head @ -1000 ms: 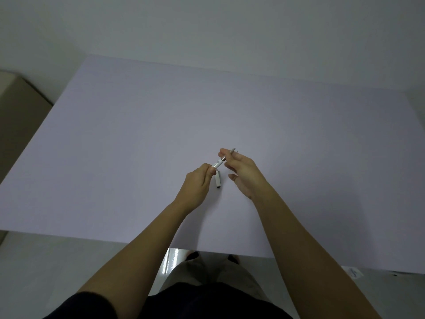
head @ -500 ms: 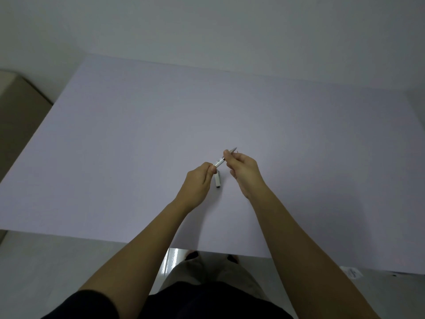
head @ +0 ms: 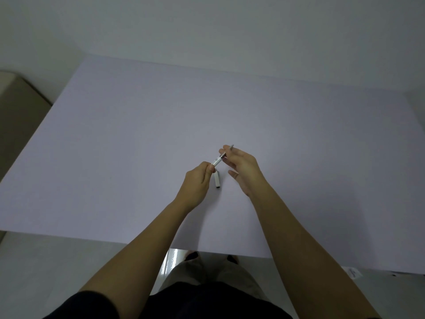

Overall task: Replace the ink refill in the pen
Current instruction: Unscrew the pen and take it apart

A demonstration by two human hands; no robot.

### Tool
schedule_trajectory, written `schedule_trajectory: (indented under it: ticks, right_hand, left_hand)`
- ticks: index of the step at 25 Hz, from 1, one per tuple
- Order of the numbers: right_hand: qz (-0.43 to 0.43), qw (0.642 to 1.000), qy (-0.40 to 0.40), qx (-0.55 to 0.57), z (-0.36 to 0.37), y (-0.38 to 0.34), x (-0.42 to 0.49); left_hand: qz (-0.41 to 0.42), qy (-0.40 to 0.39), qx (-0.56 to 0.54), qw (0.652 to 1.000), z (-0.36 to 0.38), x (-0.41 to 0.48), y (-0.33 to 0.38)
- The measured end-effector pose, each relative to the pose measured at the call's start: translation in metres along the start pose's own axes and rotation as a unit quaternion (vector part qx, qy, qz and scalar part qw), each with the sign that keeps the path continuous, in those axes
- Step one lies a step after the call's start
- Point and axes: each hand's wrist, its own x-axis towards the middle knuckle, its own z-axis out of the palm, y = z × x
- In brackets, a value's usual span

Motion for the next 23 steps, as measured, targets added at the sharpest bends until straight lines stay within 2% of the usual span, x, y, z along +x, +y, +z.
schedule_trajectory:
  ticks: [4, 8, 11, 13, 20, 23]
  right_hand:
    - [0.001, 0.999, 0.026, -0.025, -0.001, 0.003, 0.000]
    - [0.015, 1.000, -0.020, -0.013, -0.002, 0.000, 0.000]
    - [0.001, 0.999, 0.016, -0.029, -0.001, 0.000, 0.001]
    - [-0.007, 0.999, 0.038, -0.011, -0.003, -0.001, 0.002]
    - [-0.036, 0.996, 0.023, 0.083, -0.011, -0.010, 0.010]
    - [-0.043, 0.995, 0.025, 0.082, -0.013, -0.012, 0.011]
  left_hand:
    - [0.009, -0.010, 0.011, 1.000, 0.001, -0.001, 0.001]
    - [0.003, -0.001, -0.002, 1.000, 0.001, -0.001, 0.000]
    - [0.013, -0.003, 0.016, 1.000, 0.000, -0.001, -0.001]
    - [0.018, -0.002, 0.022, 1.000, 0.000, -0.002, -0.002]
    - [0.007, -0.016, 0.008, 1.000, 0.004, -0.005, -0.009]
    - [-0.008, -0.020, -0.022, 1.000, 0.007, -0.005, -0.013]
